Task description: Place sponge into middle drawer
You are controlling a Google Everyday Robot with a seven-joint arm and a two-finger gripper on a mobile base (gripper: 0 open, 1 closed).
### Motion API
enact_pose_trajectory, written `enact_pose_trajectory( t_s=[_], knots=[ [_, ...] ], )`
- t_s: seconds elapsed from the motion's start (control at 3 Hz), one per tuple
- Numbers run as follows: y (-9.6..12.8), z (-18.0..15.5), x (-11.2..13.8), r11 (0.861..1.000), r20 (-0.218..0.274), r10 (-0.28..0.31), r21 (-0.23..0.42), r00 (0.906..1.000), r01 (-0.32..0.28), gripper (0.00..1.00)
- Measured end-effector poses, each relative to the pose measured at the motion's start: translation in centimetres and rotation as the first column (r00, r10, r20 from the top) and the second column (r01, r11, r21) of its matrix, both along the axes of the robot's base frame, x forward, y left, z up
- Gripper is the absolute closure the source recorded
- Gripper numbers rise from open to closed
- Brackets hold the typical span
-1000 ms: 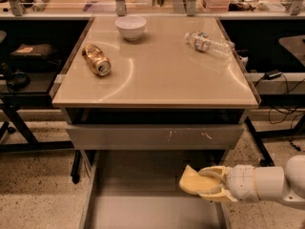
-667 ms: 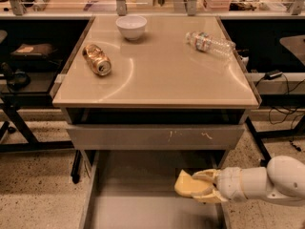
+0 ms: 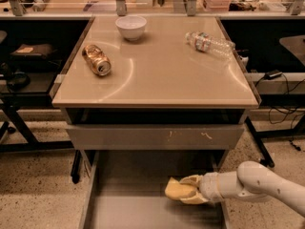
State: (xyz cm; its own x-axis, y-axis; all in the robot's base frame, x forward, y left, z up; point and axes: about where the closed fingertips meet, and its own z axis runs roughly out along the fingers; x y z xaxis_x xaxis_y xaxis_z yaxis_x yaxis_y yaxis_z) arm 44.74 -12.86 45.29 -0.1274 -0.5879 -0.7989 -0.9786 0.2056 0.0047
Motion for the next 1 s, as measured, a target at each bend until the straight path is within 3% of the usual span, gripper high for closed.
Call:
enact_pose_trajectory(
  t_s=[0.33,0.67,1.0],
  knots=[
    [1.51,-6.12,1.84,1.000,0.026,0.023,-0.019,0.9994,-0.023,1.00],
    [1.60,-6.30,1.81,1.000,0.024,0.022,-0.018,0.9994,-0.022,1.00],
    [1.60,-6.30,1.81,1.000,0.024,0.023,-0.018,0.9994,-0.022,0.80]
  ],
)
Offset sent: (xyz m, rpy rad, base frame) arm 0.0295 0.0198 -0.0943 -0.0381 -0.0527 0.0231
